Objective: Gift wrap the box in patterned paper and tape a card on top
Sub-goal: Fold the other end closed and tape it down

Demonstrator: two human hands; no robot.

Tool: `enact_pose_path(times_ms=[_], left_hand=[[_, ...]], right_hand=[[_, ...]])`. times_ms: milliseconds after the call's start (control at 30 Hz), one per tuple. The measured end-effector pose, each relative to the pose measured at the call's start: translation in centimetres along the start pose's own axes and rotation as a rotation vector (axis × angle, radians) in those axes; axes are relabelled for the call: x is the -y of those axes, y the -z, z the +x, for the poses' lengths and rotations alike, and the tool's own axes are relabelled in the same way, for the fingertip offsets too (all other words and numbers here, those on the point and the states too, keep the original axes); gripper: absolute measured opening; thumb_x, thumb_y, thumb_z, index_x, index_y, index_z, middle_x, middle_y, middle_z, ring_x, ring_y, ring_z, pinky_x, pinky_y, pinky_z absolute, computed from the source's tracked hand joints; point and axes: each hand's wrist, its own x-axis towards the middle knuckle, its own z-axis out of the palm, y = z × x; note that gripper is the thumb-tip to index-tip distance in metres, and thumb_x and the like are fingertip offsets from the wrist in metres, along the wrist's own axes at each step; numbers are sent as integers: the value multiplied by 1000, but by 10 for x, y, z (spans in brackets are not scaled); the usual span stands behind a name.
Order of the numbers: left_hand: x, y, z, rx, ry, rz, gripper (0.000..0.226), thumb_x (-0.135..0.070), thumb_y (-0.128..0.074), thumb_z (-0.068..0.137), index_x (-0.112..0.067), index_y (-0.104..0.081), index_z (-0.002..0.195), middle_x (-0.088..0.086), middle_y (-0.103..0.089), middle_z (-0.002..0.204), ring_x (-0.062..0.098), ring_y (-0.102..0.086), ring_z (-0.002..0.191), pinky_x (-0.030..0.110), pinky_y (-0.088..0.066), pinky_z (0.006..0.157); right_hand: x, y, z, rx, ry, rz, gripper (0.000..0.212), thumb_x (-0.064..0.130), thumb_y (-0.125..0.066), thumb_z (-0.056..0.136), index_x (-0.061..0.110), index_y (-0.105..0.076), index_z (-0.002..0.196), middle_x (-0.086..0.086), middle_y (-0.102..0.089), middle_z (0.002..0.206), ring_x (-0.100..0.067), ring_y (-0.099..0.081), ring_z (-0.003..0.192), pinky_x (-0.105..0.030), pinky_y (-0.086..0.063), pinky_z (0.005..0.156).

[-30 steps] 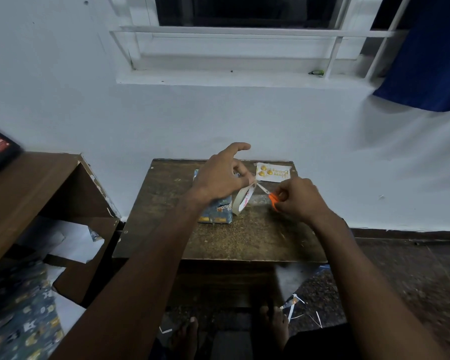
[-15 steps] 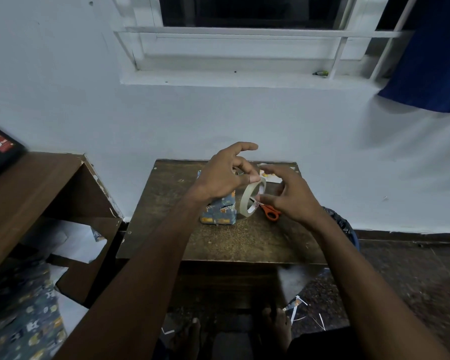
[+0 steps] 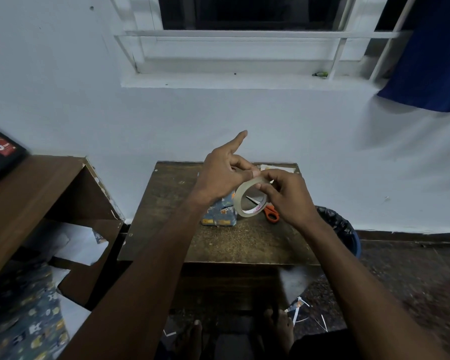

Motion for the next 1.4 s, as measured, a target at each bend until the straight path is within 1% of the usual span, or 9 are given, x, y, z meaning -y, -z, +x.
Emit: enact_pose_path(times_ms=[200,633,867,933,967,1000,1100,1200,1400], left_hand=[[0,-3,0,-70,14,31,89,-18,-85,87,-24,-39,162,-10,-81,88,2,-76,90,26,-52,104],[-1,-5,1,-96,87,88,87,-23,-80,91,-24,-33,165,-9,-79,78,2,-74,80,13,-49,89],[-3,-3,0,-104,143,147,84,-11,-65,101,-17,-15,168,-10,-81,88,-1,-71,77,15,-53,65],[-4,-2,-1,-109,150,54,76,-12,-54,108,-17,-9,169,-7,-81,96,-13,-46,99,12,-44,55],[-5,-1,0,-117,153,18,74,-16,-51,110,-18,-7,169,-8,-81,99,-4,-19,78,12,-43,53],[-5,0,0,-123,154,-1,72,-22,-48,112,-18,-5,169,-11,-81,101,1,-31,56,13,-45,54],[-2,1,5,-105,207,-78,69,-42,-39,114,-23,-3,169,-16,-79,107,13,-72,100,15,-52,84],[-1,8,10,-87,228,-240,68,-48,-31,114,-22,-1,169,-7,-78,118,16,-66,125,41,-46,115],[1,17,8,-122,190,-436,59,-46,-22,115,-21,-12,167,9,-72,131,21,-66,127,42,-49,114]], right_hand=[[5,-1,0,-51,5,-105,8,23,-72,98,21,-77,104,15,-70,82,-1,-58,69,-19,-39,62],[7,3,1,-154,167,-238,11,18,-78,92,19,-80,102,7,-76,90,8,-50,67,-7,-33,67],[10,11,3,-207,320,-310,13,10,-80,89,14,-76,101,4,-70,90,-3,-49,72,-29,-47,64],[10,12,1,-213,303,-355,13,10,-82,86,14,-76,97,2,-70,89,-11,-55,68,-30,-48,61],[8,12,0,-204,263,-393,15,9,-83,84,15,-75,95,1,-71,89,-16,-60,67,-32,-49,59],[4,10,-1,-179,205,-442,18,6,-83,81,15,-75,94,1,-72,91,-21,-64,69,-34,-51,59],[-4,4,-3,4,37,-608,23,3,-78,78,17,-74,96,-1,-73,98,-32,-69,85,-39,-54,65],[-2,-1,-3,172,-76,-618,21,13,-81,82,20,-71,99,-2,-72,105,-30,-67,99,-35,-47,71],[5,-6,2,288,-220,-503,46,47,-98,63,21,-71,90,3,-73,93,-17,-63,86,-31,-51,69]])
